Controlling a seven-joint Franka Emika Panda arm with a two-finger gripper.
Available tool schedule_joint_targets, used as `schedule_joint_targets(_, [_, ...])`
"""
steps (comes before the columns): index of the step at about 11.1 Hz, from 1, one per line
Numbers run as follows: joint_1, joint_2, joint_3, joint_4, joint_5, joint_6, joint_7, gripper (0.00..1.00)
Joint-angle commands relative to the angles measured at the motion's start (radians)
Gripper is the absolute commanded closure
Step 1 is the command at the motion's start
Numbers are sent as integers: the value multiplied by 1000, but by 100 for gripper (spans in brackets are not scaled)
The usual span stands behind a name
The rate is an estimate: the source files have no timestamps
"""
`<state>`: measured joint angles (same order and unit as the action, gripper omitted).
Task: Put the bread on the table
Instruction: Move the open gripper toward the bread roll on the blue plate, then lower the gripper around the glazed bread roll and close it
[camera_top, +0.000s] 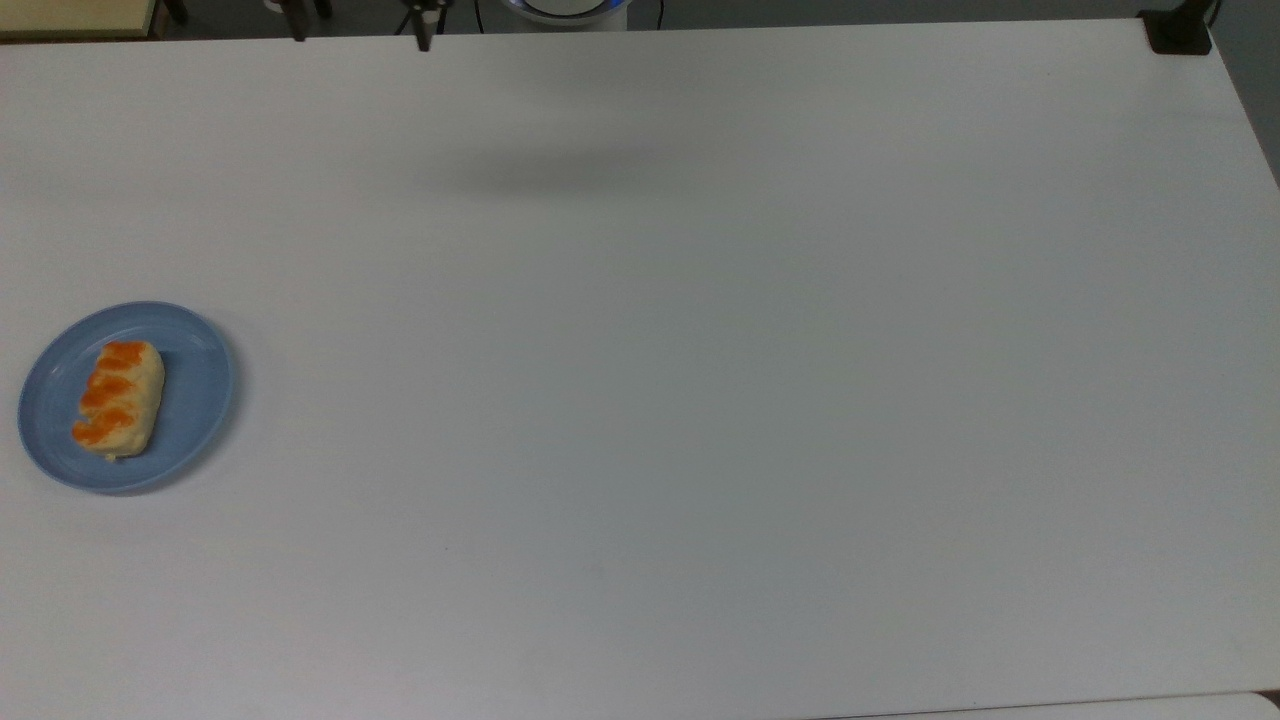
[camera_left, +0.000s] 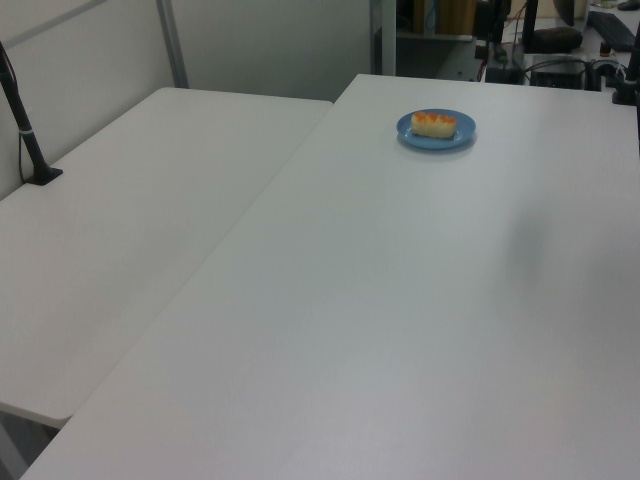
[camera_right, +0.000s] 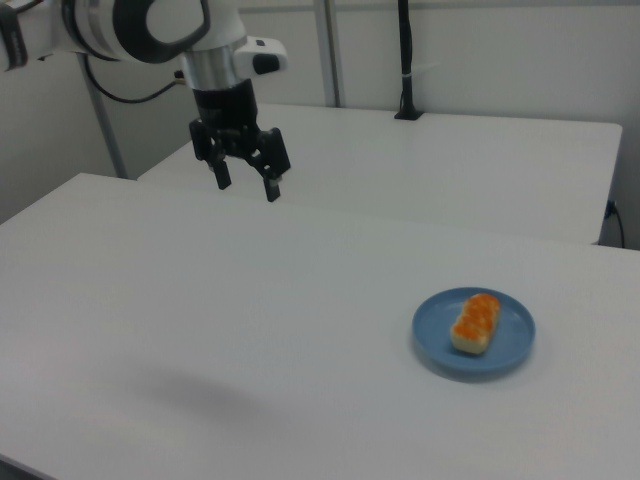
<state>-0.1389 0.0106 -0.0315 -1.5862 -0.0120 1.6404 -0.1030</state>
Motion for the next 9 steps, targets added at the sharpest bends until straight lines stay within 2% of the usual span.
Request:
schedule_joint_targets(1, [-86,96,-2,67,-25,30,-84,0])
schedule_joint_targets(5, [-197,231,-2,72,-29,321,-142,0])
schedule_joint_targets(9, [-254,411,-4,68,-32,652,-127,0])
